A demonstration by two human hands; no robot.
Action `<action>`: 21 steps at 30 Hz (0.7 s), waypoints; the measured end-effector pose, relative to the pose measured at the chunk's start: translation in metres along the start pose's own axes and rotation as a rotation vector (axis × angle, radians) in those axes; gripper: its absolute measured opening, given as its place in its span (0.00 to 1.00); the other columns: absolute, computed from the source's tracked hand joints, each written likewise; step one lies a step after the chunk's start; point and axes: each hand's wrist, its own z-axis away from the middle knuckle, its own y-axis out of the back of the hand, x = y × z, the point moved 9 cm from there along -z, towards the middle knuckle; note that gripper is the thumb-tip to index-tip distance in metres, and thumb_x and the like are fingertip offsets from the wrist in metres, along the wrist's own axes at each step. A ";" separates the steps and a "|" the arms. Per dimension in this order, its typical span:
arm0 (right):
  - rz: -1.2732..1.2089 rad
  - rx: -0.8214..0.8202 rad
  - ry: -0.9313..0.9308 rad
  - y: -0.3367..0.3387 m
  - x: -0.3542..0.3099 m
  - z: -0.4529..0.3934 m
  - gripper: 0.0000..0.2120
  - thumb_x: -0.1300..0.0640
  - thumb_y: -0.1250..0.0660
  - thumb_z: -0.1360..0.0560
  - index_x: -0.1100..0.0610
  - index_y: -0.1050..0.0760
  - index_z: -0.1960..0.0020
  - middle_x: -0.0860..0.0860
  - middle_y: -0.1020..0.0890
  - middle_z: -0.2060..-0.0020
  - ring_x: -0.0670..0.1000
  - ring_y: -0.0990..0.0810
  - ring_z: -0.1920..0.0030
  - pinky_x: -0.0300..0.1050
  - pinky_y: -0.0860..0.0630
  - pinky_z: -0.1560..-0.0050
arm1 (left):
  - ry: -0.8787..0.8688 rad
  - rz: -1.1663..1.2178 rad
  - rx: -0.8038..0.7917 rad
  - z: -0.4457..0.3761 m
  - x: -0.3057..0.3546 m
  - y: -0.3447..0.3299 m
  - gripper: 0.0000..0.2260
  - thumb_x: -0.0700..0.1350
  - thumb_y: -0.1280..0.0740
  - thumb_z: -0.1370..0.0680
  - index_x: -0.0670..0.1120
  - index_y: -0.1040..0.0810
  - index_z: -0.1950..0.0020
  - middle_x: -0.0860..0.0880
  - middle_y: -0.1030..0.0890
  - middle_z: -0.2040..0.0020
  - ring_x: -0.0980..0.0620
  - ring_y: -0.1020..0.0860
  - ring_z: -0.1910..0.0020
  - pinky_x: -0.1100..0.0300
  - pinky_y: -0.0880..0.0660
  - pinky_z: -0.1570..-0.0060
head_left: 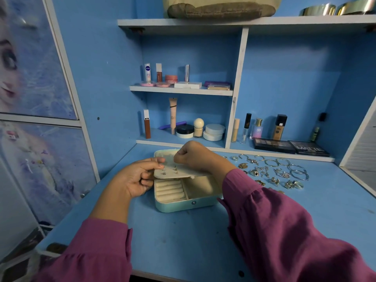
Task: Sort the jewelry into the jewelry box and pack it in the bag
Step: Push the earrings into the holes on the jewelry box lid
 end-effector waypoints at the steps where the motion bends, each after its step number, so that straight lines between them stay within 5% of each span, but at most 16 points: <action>1: -0.010 -0.006 -0.006 -0.001 0.001 -0.001 0.13 0.56 0.35 0.25 0.64 0.21 0.64 0.53 0.29 0.67 0.50 0.32 0.67 0.43 0.32 0.63 | -0.002 -0.006 -0.002 0.001 0.000 -0.001 0.09 0.33 0.38 0.24 0.45 0.24 0.55 0.54 0.36 0.78 0.60 0.41 0.86 0.71 0.47 0.86; 9: 0.019 -0.017 -0.017 -0.008 0.006 -0.008 0.12 0.54 0.34 0.25 0.62 0.18 0.53 0.58 0.17 0.56 0.51 0.24 0.61 0.45 0.27 0.58 | -0.006 -0.029 -0.007 0.006 0.002 -0.005 0.09 0.33 0.39 0.24 0.45 0.24 0.54 0.55 0.35 0.81 0.60 0.41 0.86 0.71 0.47 0.86; 21: 0.022 -0.024 0.010 -0.005 0.006 -0.006 0.12 0.53 0.33 0.25 0.61 0.17 0.51 0.58 0.16 0.54 0.52 0.22 0.57 0.47 0.25 0.54 | -0.009 -0.024 -0.008 0.007 0.003 -0.006 0.09 0.32 0.39 0.24 0.45 0.25 0.54 0.55 0.35 0.81 0.60 0.41 0.87 0.71 0.47 0.86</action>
